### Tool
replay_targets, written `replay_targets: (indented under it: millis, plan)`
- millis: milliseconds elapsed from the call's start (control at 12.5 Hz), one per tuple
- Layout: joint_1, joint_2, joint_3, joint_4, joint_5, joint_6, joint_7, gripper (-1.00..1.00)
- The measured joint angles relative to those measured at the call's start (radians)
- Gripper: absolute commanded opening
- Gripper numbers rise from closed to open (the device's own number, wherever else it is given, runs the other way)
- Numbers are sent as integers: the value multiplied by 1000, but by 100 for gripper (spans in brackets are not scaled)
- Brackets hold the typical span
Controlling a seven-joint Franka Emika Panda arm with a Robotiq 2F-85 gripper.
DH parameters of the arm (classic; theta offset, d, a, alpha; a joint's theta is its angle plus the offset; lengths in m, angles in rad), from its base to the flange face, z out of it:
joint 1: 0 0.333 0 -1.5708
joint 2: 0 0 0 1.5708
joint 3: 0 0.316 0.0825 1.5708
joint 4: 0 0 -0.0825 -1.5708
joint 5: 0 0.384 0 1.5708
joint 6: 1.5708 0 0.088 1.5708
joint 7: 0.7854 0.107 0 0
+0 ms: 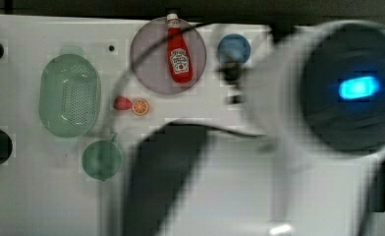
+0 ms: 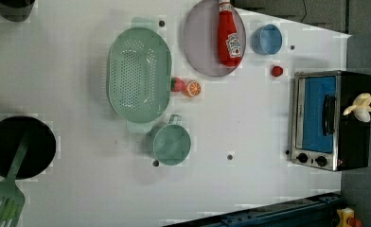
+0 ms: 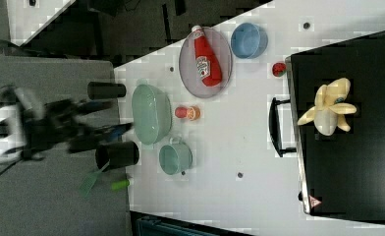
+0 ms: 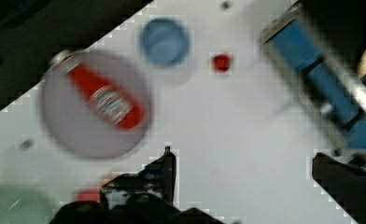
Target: Pick banana from table and place on oven.
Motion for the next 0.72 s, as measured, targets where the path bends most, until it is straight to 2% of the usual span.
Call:
replay_targets:
  millis: [160,320,560,720]
  plan:
    - [48,-34,110,-7,16,-26,129,100]
    - [117,-38,136,-6,14,-96,189,100]
    - [121,-32,125,-12,40,-109,227,100]
    - [107,-25,103,-27,13,-100,240,100]
